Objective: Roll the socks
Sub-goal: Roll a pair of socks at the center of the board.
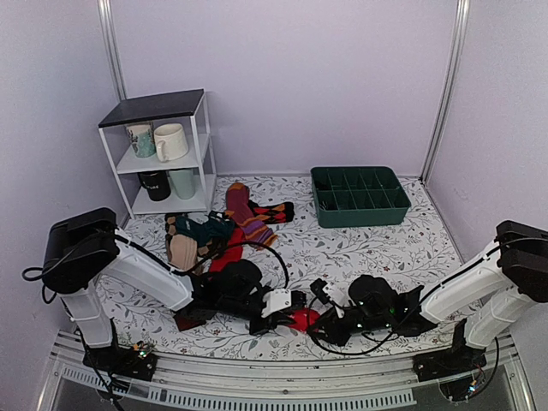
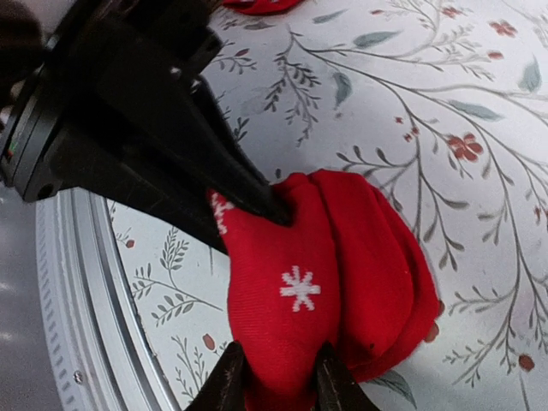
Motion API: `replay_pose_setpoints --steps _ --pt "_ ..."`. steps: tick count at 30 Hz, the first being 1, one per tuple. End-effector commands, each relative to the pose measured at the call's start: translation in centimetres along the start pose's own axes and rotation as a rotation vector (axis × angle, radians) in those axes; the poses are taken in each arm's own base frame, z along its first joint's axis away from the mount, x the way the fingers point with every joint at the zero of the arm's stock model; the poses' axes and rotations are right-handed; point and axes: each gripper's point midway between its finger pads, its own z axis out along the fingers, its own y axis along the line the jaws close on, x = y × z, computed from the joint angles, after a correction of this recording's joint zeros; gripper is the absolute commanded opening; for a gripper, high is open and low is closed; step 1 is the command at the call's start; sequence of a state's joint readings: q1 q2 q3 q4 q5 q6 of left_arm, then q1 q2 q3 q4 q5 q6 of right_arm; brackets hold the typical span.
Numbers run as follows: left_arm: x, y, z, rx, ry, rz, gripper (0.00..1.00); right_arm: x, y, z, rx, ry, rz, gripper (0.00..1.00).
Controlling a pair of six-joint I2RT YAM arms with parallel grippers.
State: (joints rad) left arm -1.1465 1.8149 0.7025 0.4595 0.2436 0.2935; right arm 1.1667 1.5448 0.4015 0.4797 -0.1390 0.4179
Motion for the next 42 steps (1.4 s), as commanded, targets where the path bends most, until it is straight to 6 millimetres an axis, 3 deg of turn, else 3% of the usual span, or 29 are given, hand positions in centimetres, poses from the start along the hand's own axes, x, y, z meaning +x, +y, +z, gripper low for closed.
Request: replay_pose_setpoints --steps 1,7,11,21,27,32,42 --pt "6.6 -2.7 0.4 0.110 0.263 -0.188 0.00 3.2 -4.0 -1.9 0.197 0.082 -0.034 0.38" --pt "9.9 -3.9 0.7 0.146 0.388 -0.289 0.00 -4.5 -3.2 -6.2 0.266 -0.261 -0.255 0.45" --pt "11.4 -4.4 0.9 0.185 0.441 -0.340 0.00 -6.2 -1.2 -8.3 0.211 -0.411 -0.416 0.47" --pt "12.5 -4.5 0.8 0.221 0.492 -0.399 0.00 -1.9 0.1 -4.6 0.175 -0.241 -0.531 0.49" --pt "12.6 -4.5 0.9 0.228 0.497 -0.405 0.00 -1.7 -1.6 -3.8 0.269 -0.205 -0.484 0.53" --pt "12.6 -4.5 0.9 0.230 0.498 -0.406 0.00 -1.7 -1.5 -4.1 0.257 -0.217 -0.456 0.54" --pt "12.7 -4.6 0.9 0.233 0.498 -0.406 0.00 -0.3 -1.4 -2.6 0.217 -0.147 -0.413 0.51"
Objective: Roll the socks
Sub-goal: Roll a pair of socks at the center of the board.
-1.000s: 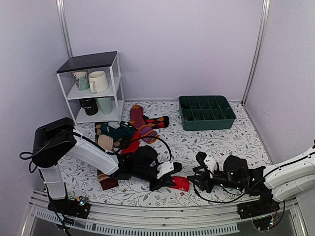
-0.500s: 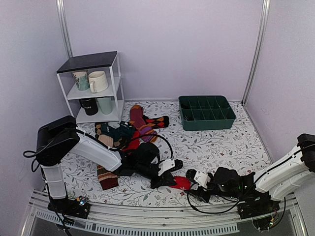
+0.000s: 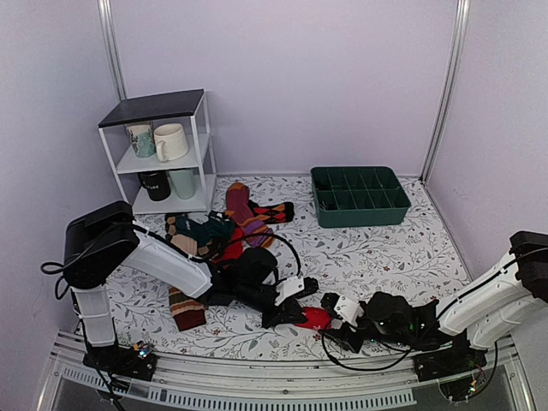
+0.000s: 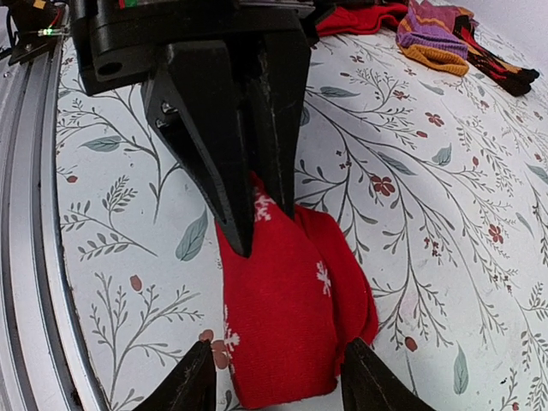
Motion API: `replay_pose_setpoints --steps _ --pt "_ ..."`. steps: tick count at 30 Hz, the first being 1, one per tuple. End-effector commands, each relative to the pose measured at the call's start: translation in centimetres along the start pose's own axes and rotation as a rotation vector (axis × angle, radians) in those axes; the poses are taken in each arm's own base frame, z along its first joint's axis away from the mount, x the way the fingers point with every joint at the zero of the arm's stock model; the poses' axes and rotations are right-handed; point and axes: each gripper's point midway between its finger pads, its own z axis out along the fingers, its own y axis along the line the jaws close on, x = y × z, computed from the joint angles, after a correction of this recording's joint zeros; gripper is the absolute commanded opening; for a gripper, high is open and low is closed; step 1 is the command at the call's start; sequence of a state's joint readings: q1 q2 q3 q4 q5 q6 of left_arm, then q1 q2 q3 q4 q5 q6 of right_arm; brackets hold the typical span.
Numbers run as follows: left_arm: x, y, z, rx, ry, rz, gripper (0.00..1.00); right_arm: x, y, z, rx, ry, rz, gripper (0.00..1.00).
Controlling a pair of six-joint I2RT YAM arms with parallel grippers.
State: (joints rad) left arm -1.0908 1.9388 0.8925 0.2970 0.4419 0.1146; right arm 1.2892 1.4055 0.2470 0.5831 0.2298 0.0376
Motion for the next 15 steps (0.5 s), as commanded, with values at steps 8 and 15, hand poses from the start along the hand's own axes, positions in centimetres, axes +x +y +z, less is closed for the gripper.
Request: replay_pose_setpoints --steps 8,15 --pt "14.2 -1.5 -0.5 0.012 0.444 -0.203 0.00 0.2 -0.3 1.1 -0.035 0.045 0.105 0.21" --pt "12.8 -0.2 -0.6 -0.059 0.409 -0.175 0.13 2.2 0.4 1.5 -0.116 0.147 0.205 0.11"
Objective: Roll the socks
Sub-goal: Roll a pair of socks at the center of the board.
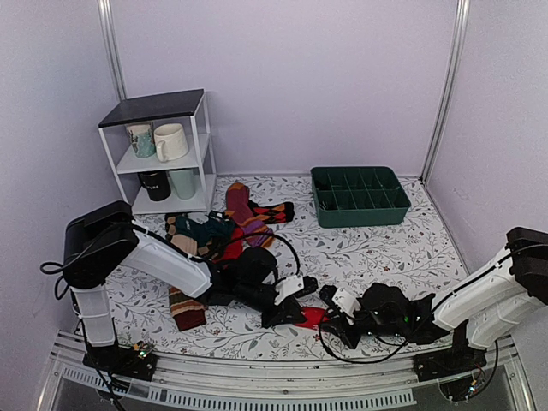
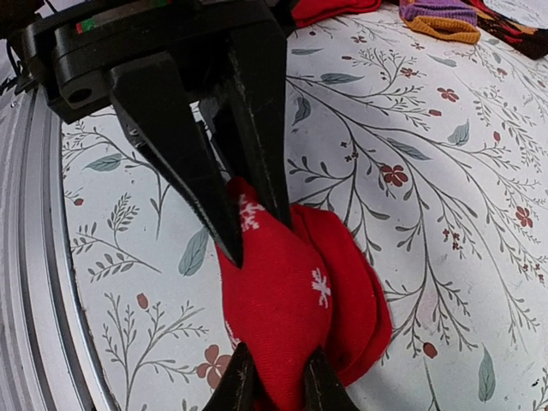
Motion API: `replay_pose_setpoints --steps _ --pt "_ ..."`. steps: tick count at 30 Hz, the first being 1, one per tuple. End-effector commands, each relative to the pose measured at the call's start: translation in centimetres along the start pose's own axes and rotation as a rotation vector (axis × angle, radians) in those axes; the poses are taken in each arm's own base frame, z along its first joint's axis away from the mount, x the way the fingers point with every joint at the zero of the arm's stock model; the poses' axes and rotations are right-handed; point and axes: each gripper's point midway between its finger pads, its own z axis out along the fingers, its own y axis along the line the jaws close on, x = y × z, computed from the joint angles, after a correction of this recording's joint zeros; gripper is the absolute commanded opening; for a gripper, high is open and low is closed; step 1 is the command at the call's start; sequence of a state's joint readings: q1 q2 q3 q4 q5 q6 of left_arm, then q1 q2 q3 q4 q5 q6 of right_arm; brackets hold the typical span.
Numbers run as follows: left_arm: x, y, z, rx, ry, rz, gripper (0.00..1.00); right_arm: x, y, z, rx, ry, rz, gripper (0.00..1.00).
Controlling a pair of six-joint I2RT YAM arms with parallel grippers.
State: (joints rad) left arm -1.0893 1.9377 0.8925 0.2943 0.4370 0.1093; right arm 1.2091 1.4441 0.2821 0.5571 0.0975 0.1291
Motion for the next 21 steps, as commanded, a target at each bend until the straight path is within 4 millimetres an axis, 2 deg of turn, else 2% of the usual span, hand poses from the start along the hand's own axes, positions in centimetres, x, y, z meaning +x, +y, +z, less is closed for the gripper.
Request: replay_pose_setpoints --steps 1,2,3,7,10,12,13,15,21 --pt "11.9 0.2 -0.7 -0.080 0.385 -0.154 0.18 2.4 0.5 0.7 -0.056 0.121 0.090 0.11" --pt "11.2 0.7 -0.9 -0.115 0.361 -0.139 0.24 2.8 0.5 0.6 -0.058 0.137 0.112 0.11" --pt "9.5 1.3 -1.5 -0.158 0.312 -0.111 0.32 3.1 0.6 0.6 -0.064 0.153 0.130 0.11" --pt "4.2 3.1 -4.5 -0.347 0.120 0.028 0.33 4.8 0.7 0.2 -0.085 0.216 0.210 0.10" --pt "1.5 2.2 -6.8 -0.389 -0.006 0.163 0.32 5.8 0.7 0.0 -0.100 0.258 0.284 0.10" --pt "0.9 0.7 -7.8 -0.385 -0.069 0.258 0.33 6.2 0.9 0.0 -0.118 0.288 0.338 0.10" --pt "-0.2 0.1 -8.4 -0.391 -0.124 0.305 0.35 6.5 1.0 0.0 -0.127 0.306 0.361 0.10" --pt "-0.5 -0.7 -8.6 -0.383 -0.159 0.379 0.48 7.2 1.4 0.1 -0.145 0.349 0.399 0.10" --pt "-1.5 -1.6 -7.7 -0.357 -0.205 0.535 0.48 8.5 1.8 0.3 -0.155 0.439 0.487 0.10"
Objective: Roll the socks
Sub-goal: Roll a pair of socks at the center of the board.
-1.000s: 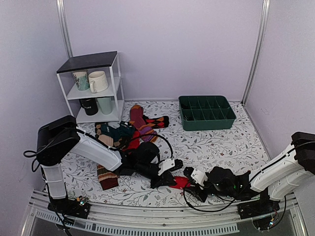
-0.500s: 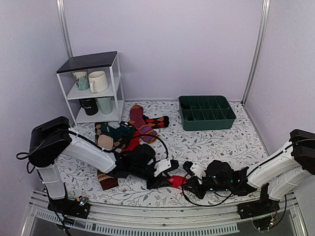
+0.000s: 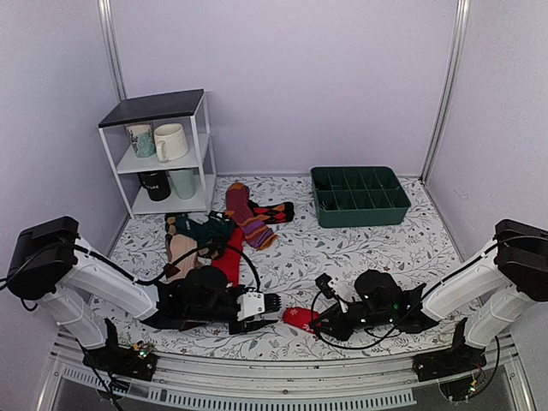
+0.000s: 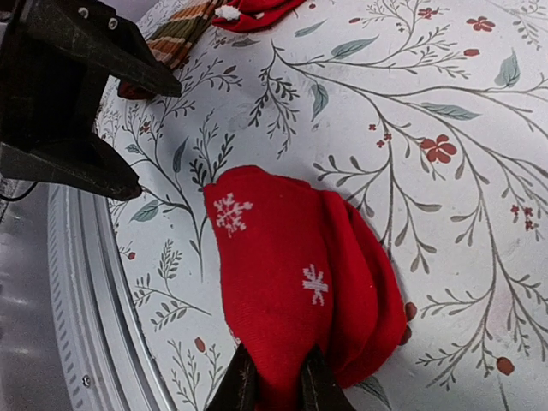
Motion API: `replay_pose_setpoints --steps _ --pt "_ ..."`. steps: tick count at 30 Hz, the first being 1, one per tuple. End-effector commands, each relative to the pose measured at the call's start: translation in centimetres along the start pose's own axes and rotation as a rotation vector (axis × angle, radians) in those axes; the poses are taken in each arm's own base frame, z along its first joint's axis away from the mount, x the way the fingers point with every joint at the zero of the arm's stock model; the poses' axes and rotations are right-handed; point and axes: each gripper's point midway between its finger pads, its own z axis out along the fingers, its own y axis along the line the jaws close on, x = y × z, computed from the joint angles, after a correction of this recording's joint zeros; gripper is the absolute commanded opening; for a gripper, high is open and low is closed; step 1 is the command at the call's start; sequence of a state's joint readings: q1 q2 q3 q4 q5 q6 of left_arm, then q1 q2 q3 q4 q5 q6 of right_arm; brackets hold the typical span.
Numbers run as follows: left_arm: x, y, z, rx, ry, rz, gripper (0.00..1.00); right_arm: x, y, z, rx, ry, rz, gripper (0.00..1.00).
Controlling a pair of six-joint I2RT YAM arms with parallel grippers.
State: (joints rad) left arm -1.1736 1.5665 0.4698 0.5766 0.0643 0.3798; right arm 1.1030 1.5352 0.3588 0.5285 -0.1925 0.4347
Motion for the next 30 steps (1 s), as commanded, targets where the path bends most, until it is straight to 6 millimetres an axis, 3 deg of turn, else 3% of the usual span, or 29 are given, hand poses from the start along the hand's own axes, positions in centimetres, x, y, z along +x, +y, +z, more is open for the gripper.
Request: replay_pose_setpoints --steps 1,7,13,30 --pt "-2.8 0.0 0.9 -0.009 -0.117 0.166 0.48 8.5 -2.6 -0.6 0.079 0.325 0.167 0.10" --pt "-2.5 -1.3 2.5 0.073 -0.111 0.182 0.48 8.9 -3.3 -1.0 0.107 0.344 0.217 0.10" --pt "-2.5 -2.3 2.2 0.096 -0.141 0.165 0.49 9.3 -3.5 -0.9 0.105 0.368 0.246 0.10" --pt "-0.2 -2.6 5.5 0.116 -0.039 0.102 0.41 10.0 -3.8 -0.6 0.126 0.411 0.277 0.10"
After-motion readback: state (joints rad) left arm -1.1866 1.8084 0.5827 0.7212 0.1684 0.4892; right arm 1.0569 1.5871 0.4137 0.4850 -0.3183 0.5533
